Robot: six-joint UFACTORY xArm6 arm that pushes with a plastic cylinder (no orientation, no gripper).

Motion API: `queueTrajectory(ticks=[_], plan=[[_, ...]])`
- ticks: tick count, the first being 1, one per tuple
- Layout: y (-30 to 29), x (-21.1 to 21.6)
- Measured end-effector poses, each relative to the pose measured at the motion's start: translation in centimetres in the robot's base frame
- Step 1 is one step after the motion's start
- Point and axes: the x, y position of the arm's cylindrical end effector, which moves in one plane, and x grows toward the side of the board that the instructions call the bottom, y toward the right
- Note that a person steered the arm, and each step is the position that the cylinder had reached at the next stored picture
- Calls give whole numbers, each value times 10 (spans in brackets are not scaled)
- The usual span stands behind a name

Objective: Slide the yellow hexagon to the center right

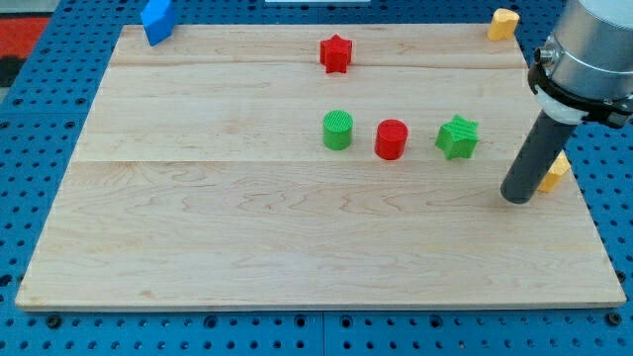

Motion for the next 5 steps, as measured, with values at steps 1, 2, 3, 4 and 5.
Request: queueTrajectory(ticks=[1,2,3,4,5], plan=[[4,0],[35,0],[35,0],[-1,-40],[-17,-53]])
